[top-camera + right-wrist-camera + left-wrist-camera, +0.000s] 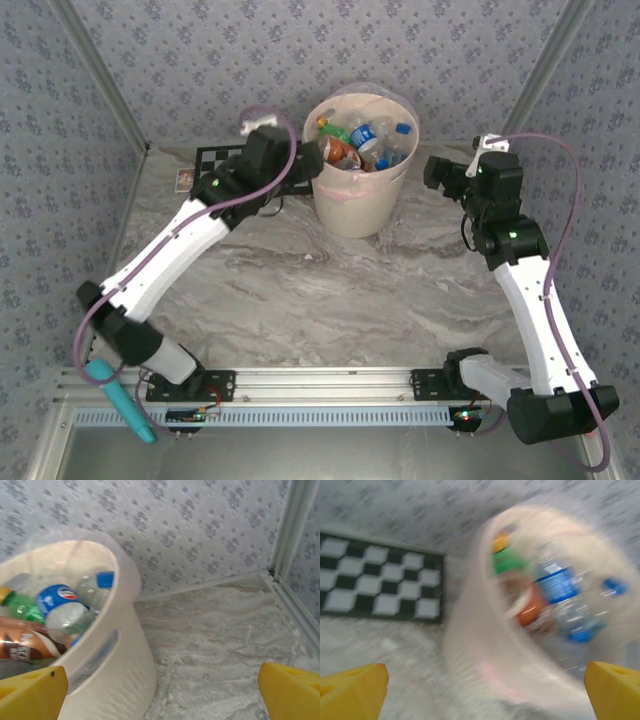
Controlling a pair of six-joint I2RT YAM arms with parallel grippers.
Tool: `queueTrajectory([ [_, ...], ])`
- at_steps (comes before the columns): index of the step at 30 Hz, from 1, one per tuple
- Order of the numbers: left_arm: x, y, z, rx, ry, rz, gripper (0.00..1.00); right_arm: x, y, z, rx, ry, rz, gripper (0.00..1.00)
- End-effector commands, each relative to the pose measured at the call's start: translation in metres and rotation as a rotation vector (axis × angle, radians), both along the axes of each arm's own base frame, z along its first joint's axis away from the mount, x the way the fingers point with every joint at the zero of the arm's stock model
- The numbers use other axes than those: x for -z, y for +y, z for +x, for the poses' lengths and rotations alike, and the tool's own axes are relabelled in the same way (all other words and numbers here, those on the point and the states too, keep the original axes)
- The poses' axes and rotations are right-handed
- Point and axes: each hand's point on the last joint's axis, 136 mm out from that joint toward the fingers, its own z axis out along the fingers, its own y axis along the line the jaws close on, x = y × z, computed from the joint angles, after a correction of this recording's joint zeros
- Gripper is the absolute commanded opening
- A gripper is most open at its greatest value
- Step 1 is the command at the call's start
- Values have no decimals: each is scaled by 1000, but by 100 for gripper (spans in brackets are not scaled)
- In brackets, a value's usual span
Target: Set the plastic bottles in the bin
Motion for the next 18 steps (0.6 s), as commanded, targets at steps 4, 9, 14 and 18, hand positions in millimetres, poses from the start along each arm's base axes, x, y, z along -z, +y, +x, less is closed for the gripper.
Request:
queueTrajectory([
  [4, 50, 127, -23, -249, -8, 40, 100, 56, -22, -9, 89, 110, -7, 100],
  [9, 123, 205, -54, -379, 77, 243, 100, 112, -36, -9, 144, 192, -61, 100],
  [14, 180, 244, -73, -434, 113, 343, 100, 162, -54, -7, 223, 248, -134, 99],
  [18, 198, 268, -71, -459, 144, 425, 100, 184, -61, 2, 235, 224, -227, 100],
])
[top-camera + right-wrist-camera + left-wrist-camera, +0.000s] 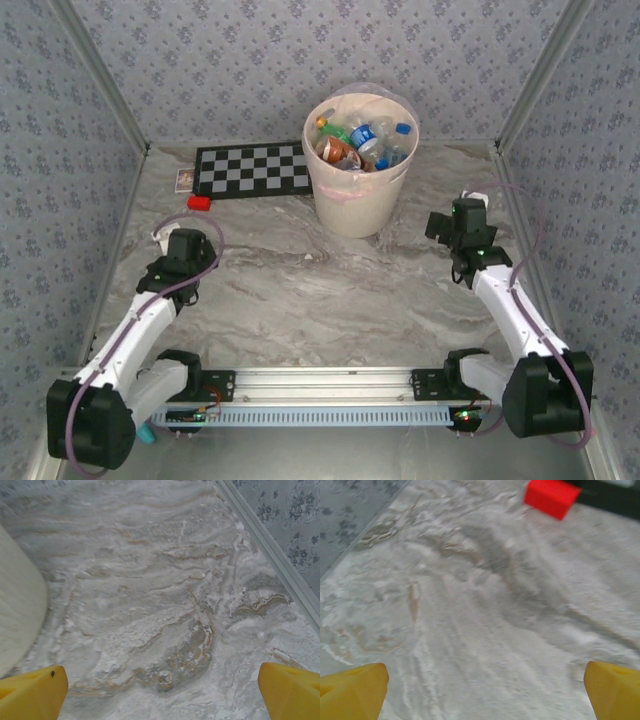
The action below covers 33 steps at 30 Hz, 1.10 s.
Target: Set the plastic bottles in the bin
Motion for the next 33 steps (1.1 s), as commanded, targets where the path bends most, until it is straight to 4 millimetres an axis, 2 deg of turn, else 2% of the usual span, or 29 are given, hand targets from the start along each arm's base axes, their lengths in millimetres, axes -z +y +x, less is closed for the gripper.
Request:
queueTrajectory([
  [1, -18, 13, 23, 28, -97, 91, 100, -2, -16, 15, 46, -86, -101, 99],
  [6, 0, 22, 45, 61, -167, 80, 100, 19, -17, 29, 47, -115, -120, 99],
  [11, 24, 26, 71, 78, -160, 79, 100, 24, -4, 55, -51, -197, -139, 99],
  [15, 25, 18, 92, 149, -193, 90, 100, 20, 5, 70, -106, -245, -112, 100],
  [22, 19, 7, 119, 263, -279, 104, 100, 18, 0, 87, -146, -280, -108, 100],
  [25, 28, 5, 119, 284, -311, 100, 100, 19, -3, 87, -142, -258, -105, 100],
  [29, 36, -7, 120, 362, -339, 92, 100, 30, -6, 73, -141, -174, -122, 100],
  [33, 38, -12, 121, 392, -324, 82, 100, 24, -10, 66, -143, -239, -106, 100],
])
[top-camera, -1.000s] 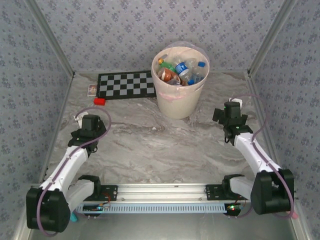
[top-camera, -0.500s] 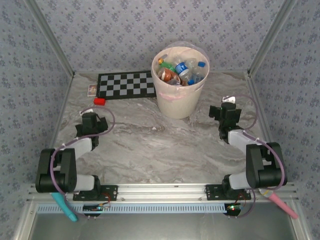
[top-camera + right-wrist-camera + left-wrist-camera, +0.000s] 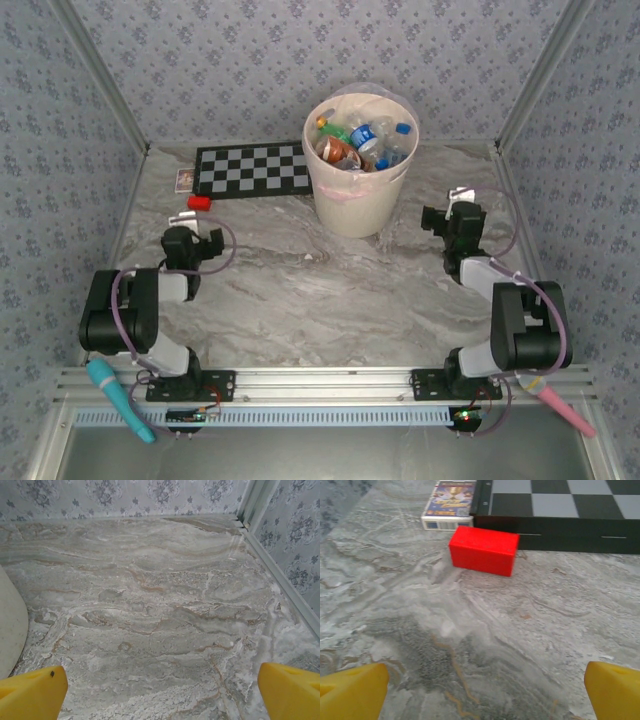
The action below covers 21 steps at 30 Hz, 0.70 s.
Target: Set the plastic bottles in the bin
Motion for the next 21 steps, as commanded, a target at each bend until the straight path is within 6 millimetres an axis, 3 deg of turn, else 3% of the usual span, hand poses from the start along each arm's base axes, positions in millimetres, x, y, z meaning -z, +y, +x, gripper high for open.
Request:
queueTrajectory([
  [1, -18, -8, 10, 60, -78, 3, 100, -10, -4, -3, -16, -38, -2, 100],
  [6, -18, -8, 10, 61, -81, 2, 100, -7, -2, -5, -26, -11, 15, 100],
  [10, -18, -7, 10, 58, -80, 4, 100, 12, -5, -14, -8, 45, 19, 100],
  [21, -18, -7, 10, 58, -78, 4, 100, 45, 1, -27, -51, -107, 8, 99],
])
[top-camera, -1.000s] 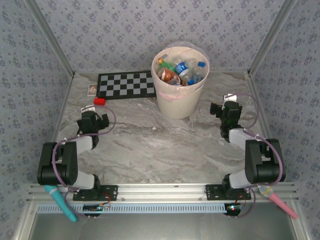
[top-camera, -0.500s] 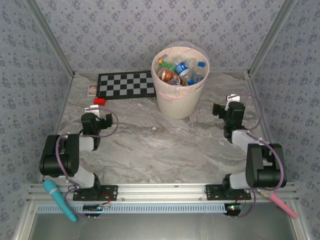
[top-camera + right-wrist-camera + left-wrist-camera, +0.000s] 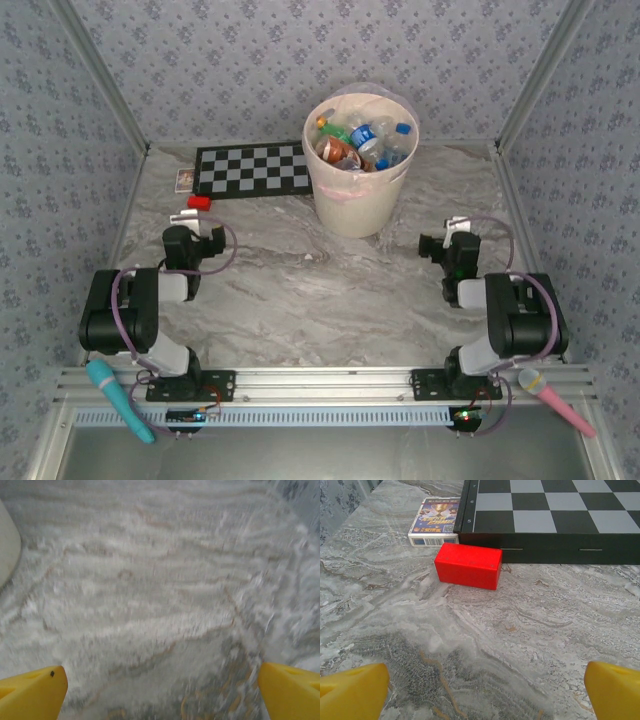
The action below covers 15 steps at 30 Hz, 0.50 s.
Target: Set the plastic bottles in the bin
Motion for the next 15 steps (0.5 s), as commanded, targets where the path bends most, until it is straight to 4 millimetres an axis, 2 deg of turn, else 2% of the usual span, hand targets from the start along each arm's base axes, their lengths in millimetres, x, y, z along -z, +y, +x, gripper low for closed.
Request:
queueTrajectory([
  [1, -10, 0, 6, 14, -40, 5, 100, -29, -5, 14, 15, -130, -10, 99],
  [4, -9, -1, 5, 14, -39, 7, 100, -29, -11, 19, 51, -111, -20, 99],
  [15, -10, -2, 6, 17, -38, 18, 100, -29, -9, 20, 42, -110, -24, 99],
])
